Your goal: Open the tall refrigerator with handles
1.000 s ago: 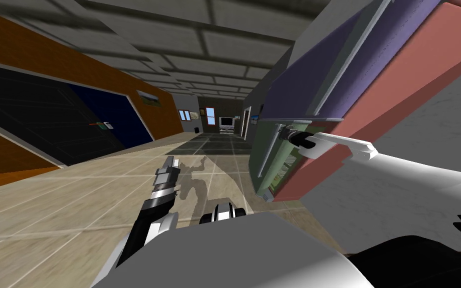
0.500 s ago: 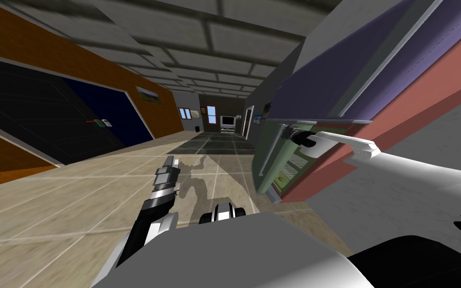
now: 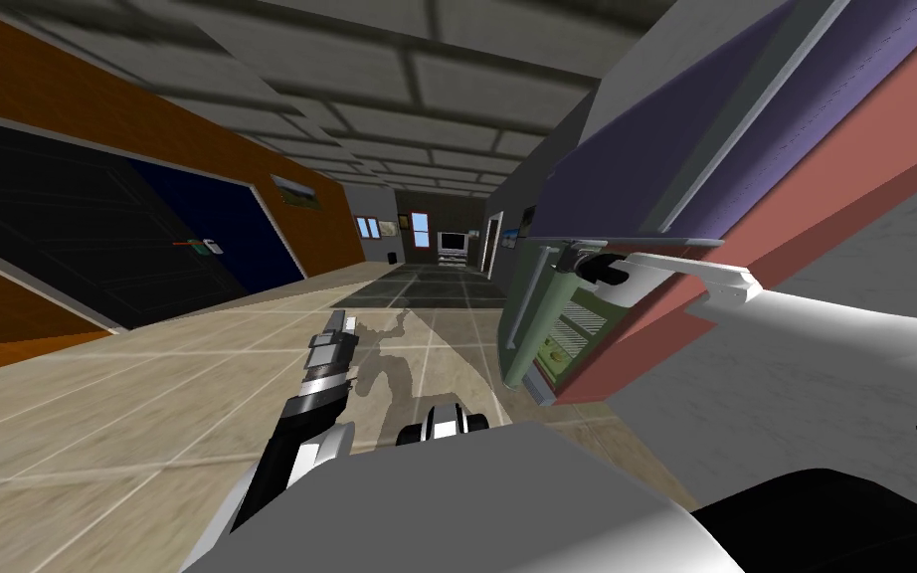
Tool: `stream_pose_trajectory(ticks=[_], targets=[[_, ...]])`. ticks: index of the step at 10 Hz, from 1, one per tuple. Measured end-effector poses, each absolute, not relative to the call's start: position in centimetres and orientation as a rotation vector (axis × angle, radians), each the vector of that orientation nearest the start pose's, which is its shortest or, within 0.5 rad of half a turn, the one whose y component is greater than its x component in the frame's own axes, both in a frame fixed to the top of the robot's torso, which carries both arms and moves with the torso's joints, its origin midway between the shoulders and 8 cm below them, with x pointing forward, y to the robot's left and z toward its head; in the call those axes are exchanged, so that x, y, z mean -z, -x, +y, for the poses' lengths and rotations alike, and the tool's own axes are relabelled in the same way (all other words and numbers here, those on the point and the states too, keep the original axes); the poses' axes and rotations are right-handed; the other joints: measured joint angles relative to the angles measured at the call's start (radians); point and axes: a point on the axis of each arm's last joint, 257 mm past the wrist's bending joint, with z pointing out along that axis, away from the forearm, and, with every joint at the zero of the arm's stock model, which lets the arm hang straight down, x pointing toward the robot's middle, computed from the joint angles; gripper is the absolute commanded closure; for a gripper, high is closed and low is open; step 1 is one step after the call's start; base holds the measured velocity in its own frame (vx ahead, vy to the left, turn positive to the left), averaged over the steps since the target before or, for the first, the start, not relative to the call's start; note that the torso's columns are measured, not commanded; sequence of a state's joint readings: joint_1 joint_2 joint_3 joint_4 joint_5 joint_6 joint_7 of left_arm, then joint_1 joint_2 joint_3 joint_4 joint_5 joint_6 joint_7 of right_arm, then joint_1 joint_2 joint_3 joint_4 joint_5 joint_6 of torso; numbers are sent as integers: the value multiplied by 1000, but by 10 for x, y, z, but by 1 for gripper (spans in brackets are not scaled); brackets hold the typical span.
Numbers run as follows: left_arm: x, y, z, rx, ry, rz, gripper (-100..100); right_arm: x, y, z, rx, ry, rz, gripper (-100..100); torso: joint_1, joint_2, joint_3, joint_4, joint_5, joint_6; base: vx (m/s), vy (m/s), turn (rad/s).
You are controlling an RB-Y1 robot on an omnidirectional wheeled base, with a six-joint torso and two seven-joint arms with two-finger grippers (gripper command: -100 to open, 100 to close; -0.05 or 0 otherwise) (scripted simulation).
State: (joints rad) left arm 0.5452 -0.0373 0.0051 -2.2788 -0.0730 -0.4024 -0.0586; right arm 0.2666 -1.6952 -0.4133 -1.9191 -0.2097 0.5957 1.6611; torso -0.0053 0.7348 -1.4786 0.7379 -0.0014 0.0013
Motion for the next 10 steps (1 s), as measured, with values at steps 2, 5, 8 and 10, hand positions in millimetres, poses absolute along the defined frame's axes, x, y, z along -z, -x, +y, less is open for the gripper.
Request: stream_pose_trajectory(ticks=[2,5,8,10], targets=[[11,-356,287,1145,727,734,0,-181,-513,-511,1449,1023,1356,-100,6,1,1,0,2,-1,4,-80,-8],[11,-356,287,1145,727,734,0,-185,-518,-494,1422,1051,1355,-100,7,-1,-1,0,4,-4,-6,-72,1],[11,-356,287,1145,727,734,0,-193,-520,-477,1391,1064,1352,-100,4,-1,-1,0,3,-2,-4,-50,0],[11,-356,286,1145,727,734,0,-193,-520,-475,1388,1067,1351,100,5,0,0,-1,1,-2,-6,0,-5]])
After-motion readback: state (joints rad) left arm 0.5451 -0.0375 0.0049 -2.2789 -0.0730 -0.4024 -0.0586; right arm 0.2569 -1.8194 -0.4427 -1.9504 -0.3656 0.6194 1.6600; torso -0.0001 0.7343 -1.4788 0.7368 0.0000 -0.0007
